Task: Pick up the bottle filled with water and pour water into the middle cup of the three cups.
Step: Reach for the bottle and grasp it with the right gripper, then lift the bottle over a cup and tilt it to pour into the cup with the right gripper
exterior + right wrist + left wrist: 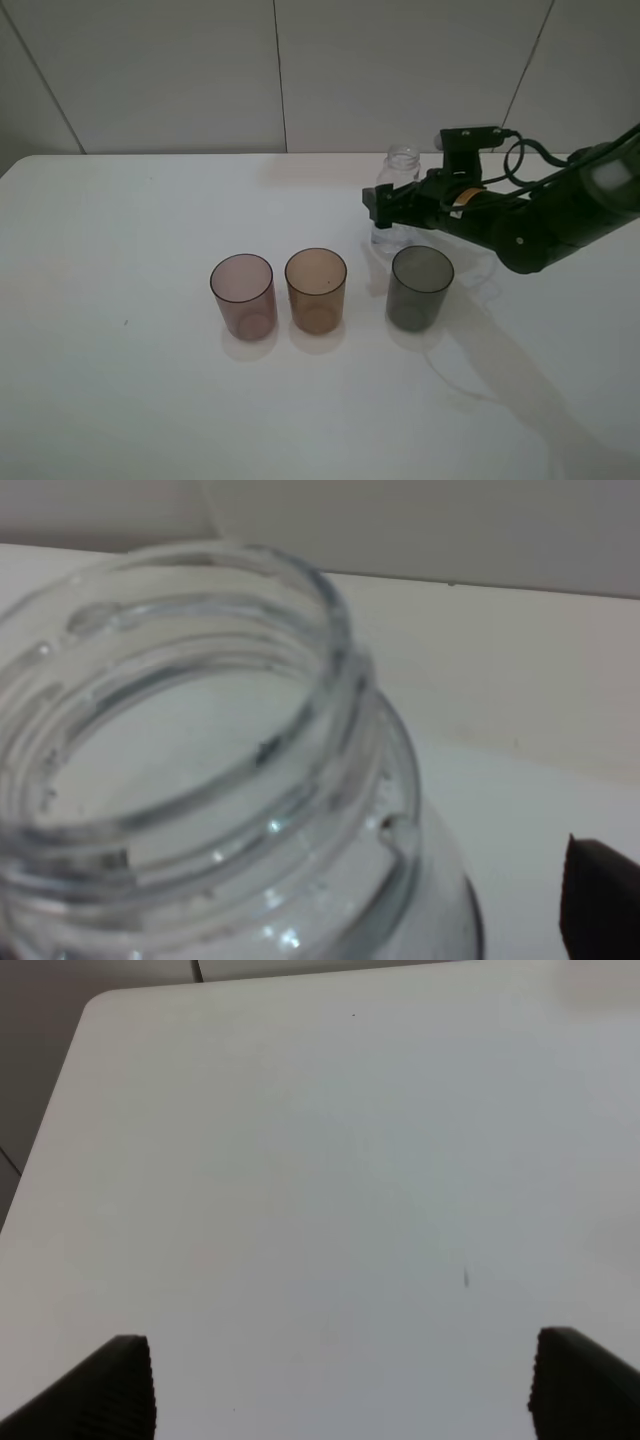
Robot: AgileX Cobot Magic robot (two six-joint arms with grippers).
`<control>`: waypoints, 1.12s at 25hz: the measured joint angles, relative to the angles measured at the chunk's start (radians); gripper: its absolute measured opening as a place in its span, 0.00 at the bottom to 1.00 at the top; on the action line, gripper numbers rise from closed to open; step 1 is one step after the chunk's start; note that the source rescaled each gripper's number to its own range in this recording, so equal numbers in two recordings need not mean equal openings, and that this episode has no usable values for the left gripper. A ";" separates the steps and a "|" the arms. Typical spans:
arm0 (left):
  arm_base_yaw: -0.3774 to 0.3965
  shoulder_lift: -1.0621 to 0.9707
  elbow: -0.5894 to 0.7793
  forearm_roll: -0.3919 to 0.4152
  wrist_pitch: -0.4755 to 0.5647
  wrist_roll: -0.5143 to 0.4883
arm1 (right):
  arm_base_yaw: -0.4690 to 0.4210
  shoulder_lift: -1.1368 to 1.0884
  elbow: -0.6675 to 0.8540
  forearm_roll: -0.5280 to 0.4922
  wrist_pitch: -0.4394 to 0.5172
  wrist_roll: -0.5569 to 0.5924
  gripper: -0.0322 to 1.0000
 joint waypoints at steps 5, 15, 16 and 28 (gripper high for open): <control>0.000 0.000 0.000 0.000 0.000 0.000 | 0.011 0.028 -0.004 0.002 0.003 0.000 0.86; 0.000 0.000 0.000 0.000 0.000 0.000 | 0.013 0.029 -0.007 0.006 0.003 -0.001 0.03; 0.000 0.000 0.000 0.000 0.000 0.000 | 0.013 0.029 -0.007 0.006 0.003 -0.001 0.03; 0.000 0.000 0.000 0.000 0.000 0.000 | 0.013 0.025 -0.007 0.006 0.002 -0.001 0.03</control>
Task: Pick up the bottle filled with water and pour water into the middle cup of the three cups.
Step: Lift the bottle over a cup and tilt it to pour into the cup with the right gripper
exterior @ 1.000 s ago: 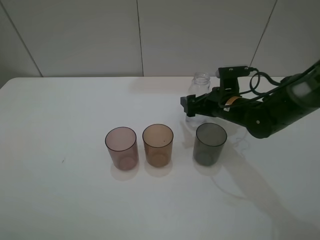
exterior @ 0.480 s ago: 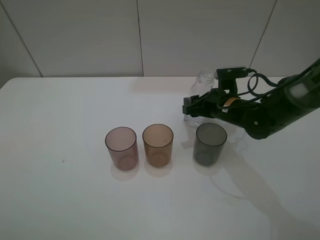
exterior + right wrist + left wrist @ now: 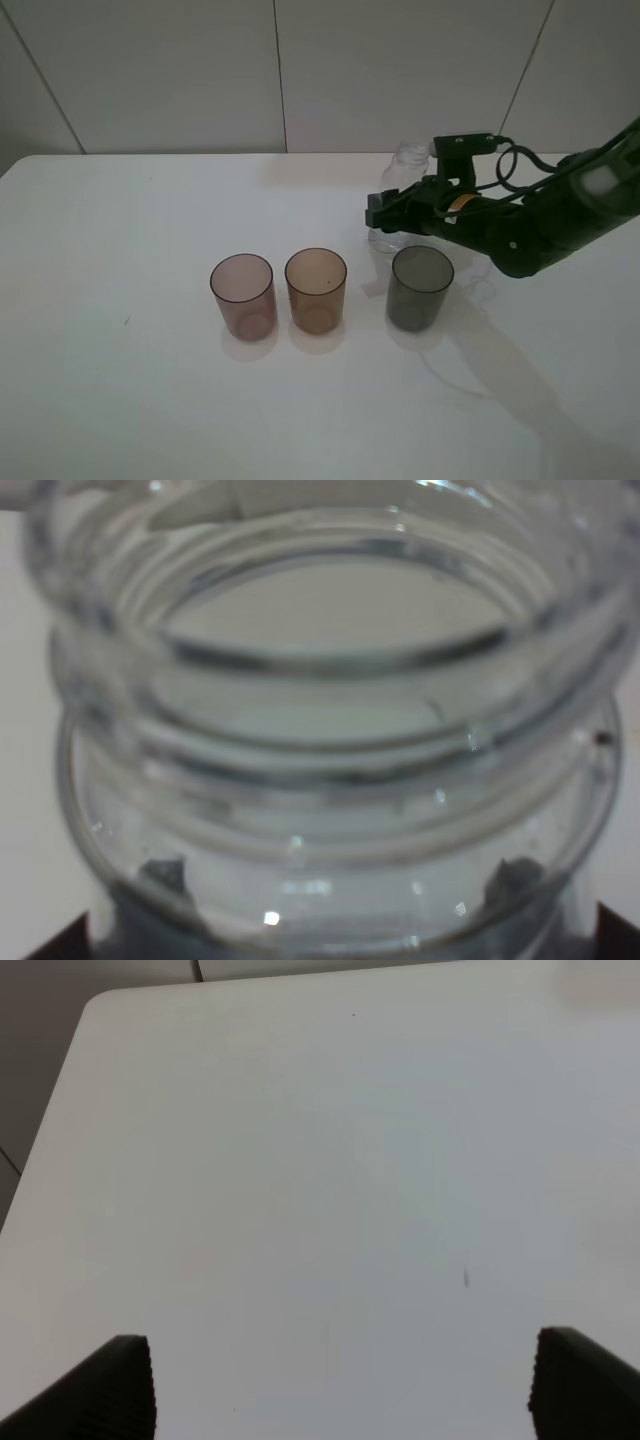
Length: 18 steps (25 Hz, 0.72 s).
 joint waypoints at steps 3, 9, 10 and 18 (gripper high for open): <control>0.000 0.000 0.000 0.000 0.000 0.000 | -0.004 -0.042 0.001 0.000 0.028 -0.012 0.03; 0.000 0.000 0.000 0.000 0.000 0.000 | -0.023 -0.218 0.003 -0.006 0.231 -0.294 0.03; 0.000 0.000 0.000 0.000 0.000 0.000 | -0.024 -0.244 0.003 -0.006 0.260 -0.333 0.03; 0.000 0.000 0.000 0.000 0.000 0.000 | -0.025 -0.368 0.003 -0.026 0.405 -0.546 0.03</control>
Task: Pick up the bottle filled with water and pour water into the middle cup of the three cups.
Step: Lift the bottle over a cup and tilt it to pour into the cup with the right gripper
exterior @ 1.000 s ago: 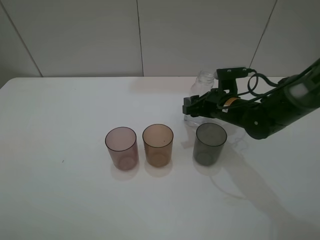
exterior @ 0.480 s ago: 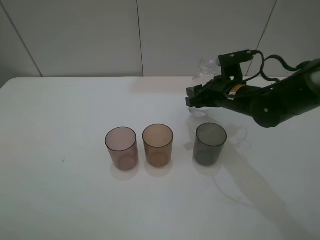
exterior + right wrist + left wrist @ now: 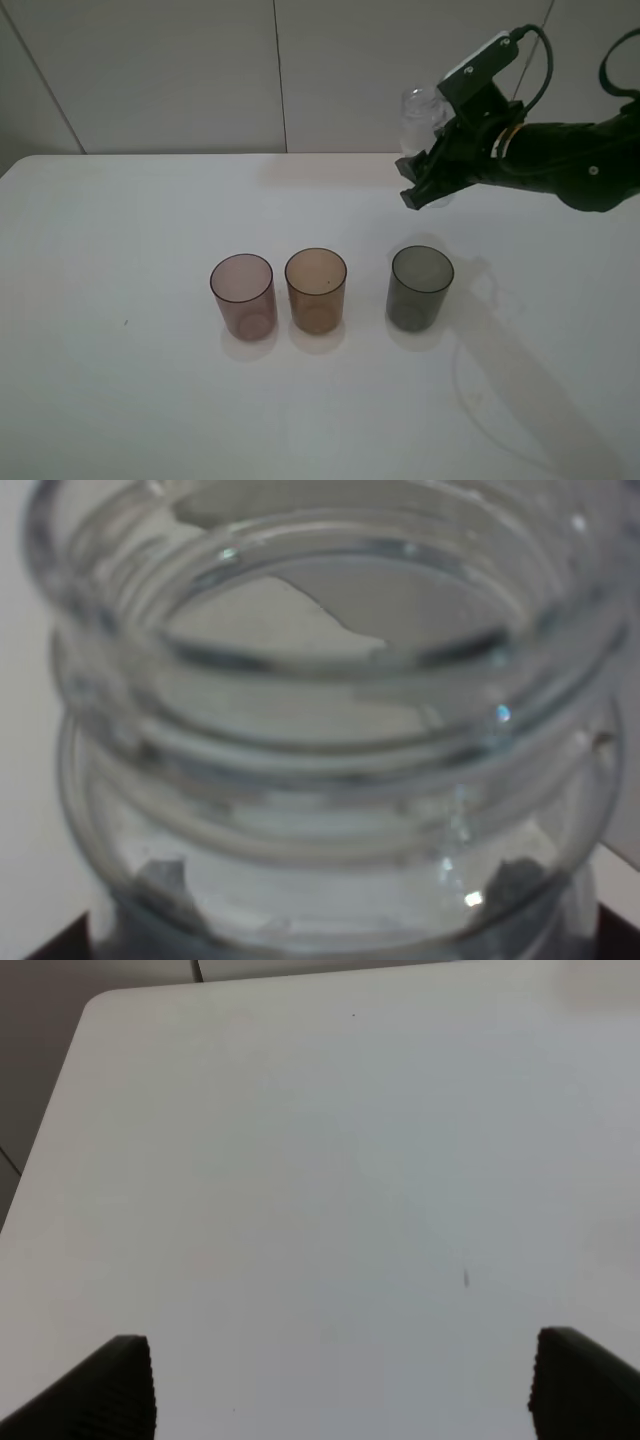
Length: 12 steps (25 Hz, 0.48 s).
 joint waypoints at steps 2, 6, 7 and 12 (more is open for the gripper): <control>0.000 0.000 0.000 0.000 0.000 0.000 | 0.000 -0.004 0.000 -0.011 0.007 -0.052 0.03; 0.000 0.000 0.000 0.000 0.000 0.000 | 0.023 -0.004 0.000 -0.013 0.009 -0.176 0.03; 0.000 0.000 0.000 0.000 0.000 0.000 | 0.031 -0.004 0.000 -0.013 0.007 -0.216 0.03; 0.000 0.000 0.000 0.000 0.000 0.000 | 0.091 -0.004 0.000 0.010 -0.028 -0.428 0.03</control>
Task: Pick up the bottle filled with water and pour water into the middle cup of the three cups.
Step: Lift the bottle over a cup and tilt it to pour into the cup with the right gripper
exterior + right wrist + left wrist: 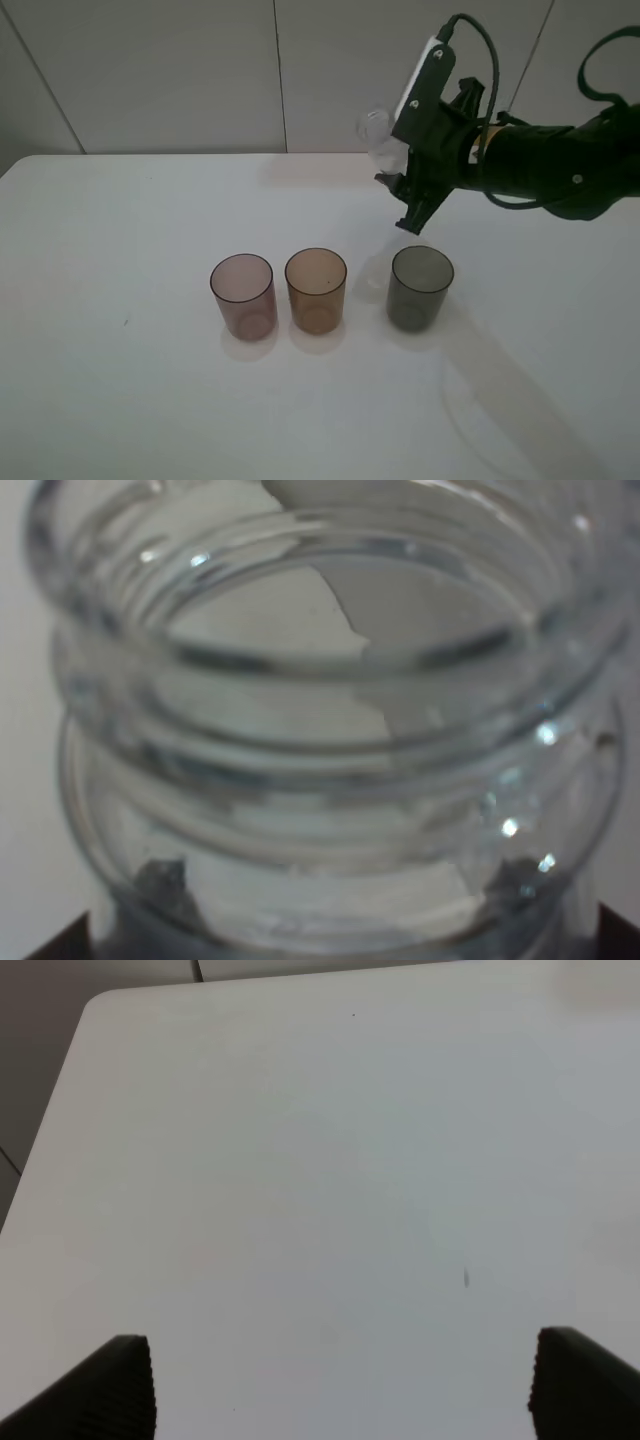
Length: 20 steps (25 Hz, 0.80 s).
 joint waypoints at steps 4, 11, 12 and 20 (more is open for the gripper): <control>0.000 0.000 0.000 0.000 0.000 0.000 | 0.024 0.000 0.000 0.046 -0.027 -0.161 0.03; 0.000 0.000 0.000 0.000 0.000 0.000 | 0.060 0.000 0.000 0.086 -0.058 -0.362 0.03; 0.000 0.000 0.000 0.000 0.000 0.000 | 0.065 0.001 0.000 0.086 -0.061 -0.376 0.03; 0.000 0.000 0.000 0.000 0.000 0.000 | 0.122 0.063 0.000 0.085 -0.091 -0.497 0.03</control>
